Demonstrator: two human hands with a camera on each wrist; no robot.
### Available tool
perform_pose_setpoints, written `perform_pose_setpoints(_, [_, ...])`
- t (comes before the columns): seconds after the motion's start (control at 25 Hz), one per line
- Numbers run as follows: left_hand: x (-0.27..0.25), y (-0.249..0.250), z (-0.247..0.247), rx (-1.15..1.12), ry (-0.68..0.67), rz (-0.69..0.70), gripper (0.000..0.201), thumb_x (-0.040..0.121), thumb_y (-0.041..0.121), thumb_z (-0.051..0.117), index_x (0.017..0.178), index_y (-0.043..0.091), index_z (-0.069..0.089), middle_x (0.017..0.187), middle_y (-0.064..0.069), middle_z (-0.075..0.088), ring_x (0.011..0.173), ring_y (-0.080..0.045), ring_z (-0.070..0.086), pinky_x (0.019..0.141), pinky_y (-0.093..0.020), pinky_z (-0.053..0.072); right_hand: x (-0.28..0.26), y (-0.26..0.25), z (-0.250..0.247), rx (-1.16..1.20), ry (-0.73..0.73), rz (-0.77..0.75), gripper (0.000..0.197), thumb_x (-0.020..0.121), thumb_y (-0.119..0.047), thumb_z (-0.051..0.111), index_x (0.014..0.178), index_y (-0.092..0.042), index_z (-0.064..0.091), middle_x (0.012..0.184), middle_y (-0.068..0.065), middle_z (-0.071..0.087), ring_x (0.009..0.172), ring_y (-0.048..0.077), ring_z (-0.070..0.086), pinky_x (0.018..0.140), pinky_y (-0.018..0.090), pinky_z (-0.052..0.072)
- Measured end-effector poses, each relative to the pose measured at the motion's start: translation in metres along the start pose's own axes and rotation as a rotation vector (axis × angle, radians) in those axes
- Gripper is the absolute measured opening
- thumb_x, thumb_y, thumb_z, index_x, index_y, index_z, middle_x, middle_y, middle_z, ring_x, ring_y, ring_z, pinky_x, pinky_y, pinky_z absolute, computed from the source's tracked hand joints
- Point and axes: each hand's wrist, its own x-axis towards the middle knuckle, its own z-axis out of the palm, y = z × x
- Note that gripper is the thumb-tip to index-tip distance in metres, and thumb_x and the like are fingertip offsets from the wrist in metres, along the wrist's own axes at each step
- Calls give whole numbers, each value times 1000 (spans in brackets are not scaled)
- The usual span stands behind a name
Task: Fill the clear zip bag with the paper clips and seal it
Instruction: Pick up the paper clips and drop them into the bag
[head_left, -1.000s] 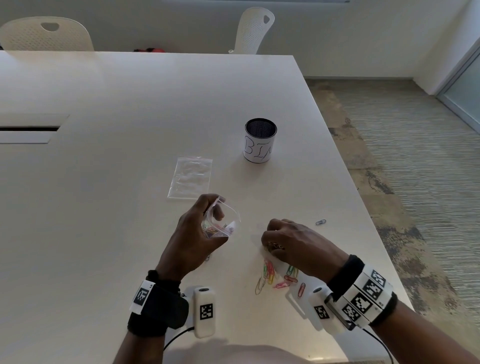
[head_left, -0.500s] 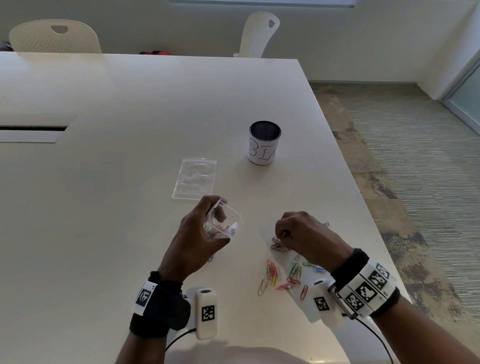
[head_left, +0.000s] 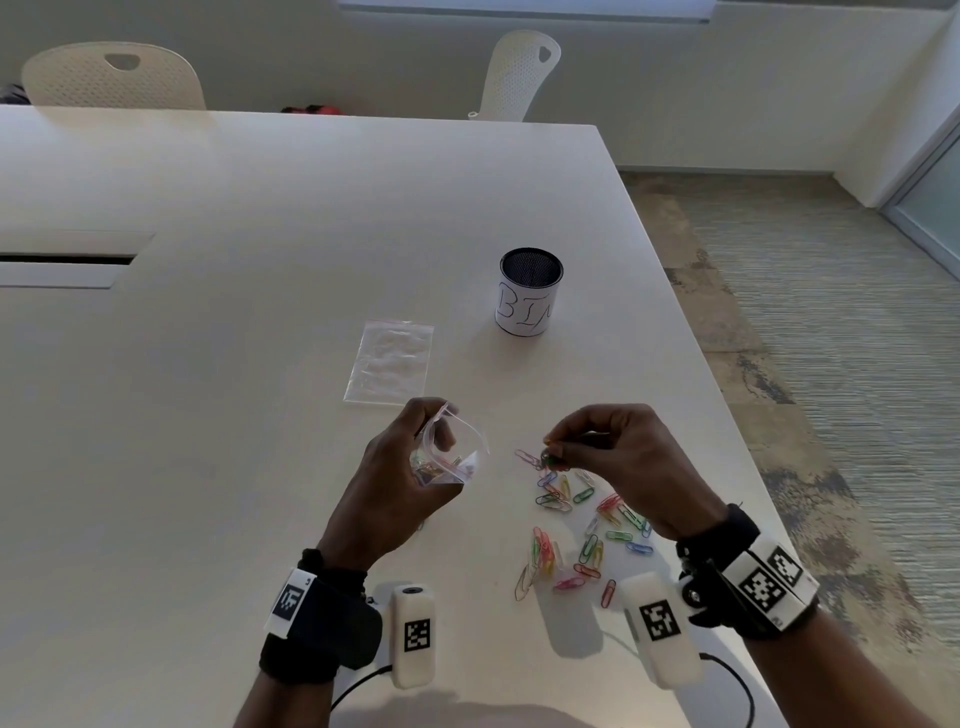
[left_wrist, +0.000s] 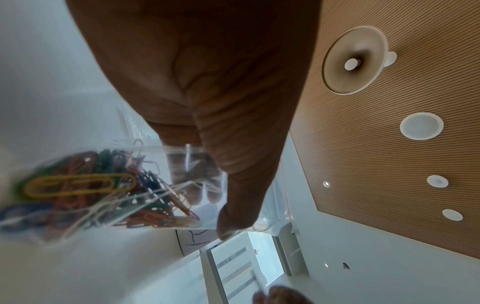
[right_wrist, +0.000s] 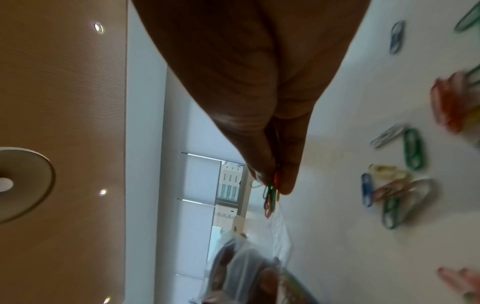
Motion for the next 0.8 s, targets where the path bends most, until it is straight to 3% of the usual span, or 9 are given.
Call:
perform_pose_setpoints(0.2, [1, 1, 0, 17, -14, 5, 59, 84, 9, 89, 128, 31, 57, 105, 5, 67, 88, -17, 69, 69, -27, 63, 3, -31, 35, 119, 29, -131, 12, 85, 4, 79, 97, 2, 77, 87, 14, 82, 85, 28, 81, 83, 27, 64])
perform_pose_setpoints(0.32, [1, 4, 0, 27, -8, -2, 60, 82, 8, 89, 126, 33, 57, 105, 6, 72, 89, -14, 70, 68, -16, 57, 13, -35, 61, -149, 57, -337, 10, 85, 4, 80, 92, -3, 80, 85, 6, 80, 79, 17, 78, 78, 24, 63])
perform_pose_setpoints(0.44, [1, 5, -1, 23, -1, -20, 61, 80, 6, 87, 126, 32, 58, 104, 9, 74, 89, -14, 71, 70, -23, 59, 17, -36, 78, -394, 10, -503, 10, 87, 1, 78, 93, -7, 80, 90, 2, 77, 78, 8, 73, 75, 23, 62])
perform_pose_setpoints(0.64, [0, 3, 0, -4, -1, -25, 56, 81, 4, 86, 122, 29, 58, 102, 3, 70, 84, -19, 71, 68, -35, 61, 16, -40, 74, -418, -4, -514, 10, 91, -4, 76, 95, -11, 81, 88, -1, 81, 79, 7, 76, 73, 32, 62])
perform_pose_setpoints(0.8, [2, 0, 2, -7, -15, -5, 57, 84, 9, 88, 127, 31, 58, 102, 6, 65, 80, -19, 70, 66, -34, 62, 15, -45, 46, -444, 93, -486, 13, 88, -3, 80, 98, -10, 82, 89, 1, 81, 79, 8, 77, 77, 28, 64])
